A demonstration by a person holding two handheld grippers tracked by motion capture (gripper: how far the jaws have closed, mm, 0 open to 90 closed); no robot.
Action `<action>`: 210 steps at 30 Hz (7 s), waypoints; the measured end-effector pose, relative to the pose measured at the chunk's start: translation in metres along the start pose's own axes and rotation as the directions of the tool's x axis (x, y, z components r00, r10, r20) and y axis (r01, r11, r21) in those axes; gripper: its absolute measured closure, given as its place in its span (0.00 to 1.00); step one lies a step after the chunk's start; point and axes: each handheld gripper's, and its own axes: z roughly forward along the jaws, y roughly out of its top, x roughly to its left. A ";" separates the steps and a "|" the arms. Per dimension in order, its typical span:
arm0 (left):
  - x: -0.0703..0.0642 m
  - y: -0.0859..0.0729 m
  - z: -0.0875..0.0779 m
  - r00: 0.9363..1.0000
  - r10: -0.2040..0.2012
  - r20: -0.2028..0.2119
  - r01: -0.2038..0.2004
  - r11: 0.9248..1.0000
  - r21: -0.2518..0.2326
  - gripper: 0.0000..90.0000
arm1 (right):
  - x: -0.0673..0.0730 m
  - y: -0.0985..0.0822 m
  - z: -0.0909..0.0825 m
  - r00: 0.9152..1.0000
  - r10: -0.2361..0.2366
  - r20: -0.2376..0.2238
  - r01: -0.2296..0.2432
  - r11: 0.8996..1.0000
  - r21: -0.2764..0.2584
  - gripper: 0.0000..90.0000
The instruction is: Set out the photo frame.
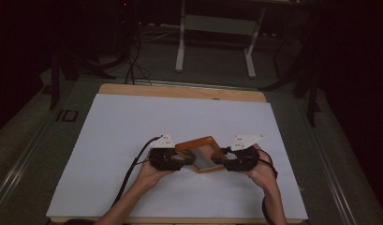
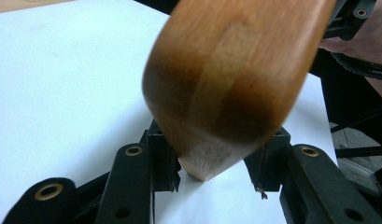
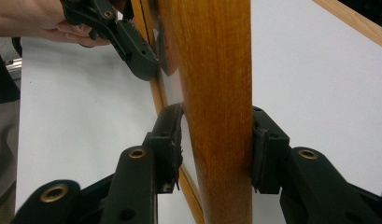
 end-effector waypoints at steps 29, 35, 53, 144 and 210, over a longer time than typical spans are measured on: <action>-0.004 0.017 -0.023 1.000 -0.002 0.010 0.002 0.998 -0.057 0.69 | 0.000 0.002 0.000 0.998 0.038 -0.045 -0.042 0.995 -0.092 0.66; -0.003 0.020 -0.028 0.999 -0.008 0.031 0.010 0.997 -0.074 0.71 | -0.002 0.002 0.002 0.996 0.062 -0.068 -0.069 0.991 -0.116 0.66; -0.001 0.027 -0.040 0.998 -0.010 0.061 0.015 0.996 -0.084 0.76 | -0.004 0.001 0.009 0.985 0.120 -0.125 -0.139 0.978 -0.155 0.62; 0.049 0.003 -0.051 0.998 -0.046 0.034 0.048 0.996 -0.081 0.73 | 0.001 -0.003 0.078 0.959 0.274 -0.075 -0.279 0.958 -0.068 0.61; 0.059 -0.011 -0.047 0.985 -0.169 -0.040 0.167 0.985 -0.037 0.64 | -0.005 -0.002 0.073 0.942 0.335 -0.012 -0.334 0.936 -0.106 0.62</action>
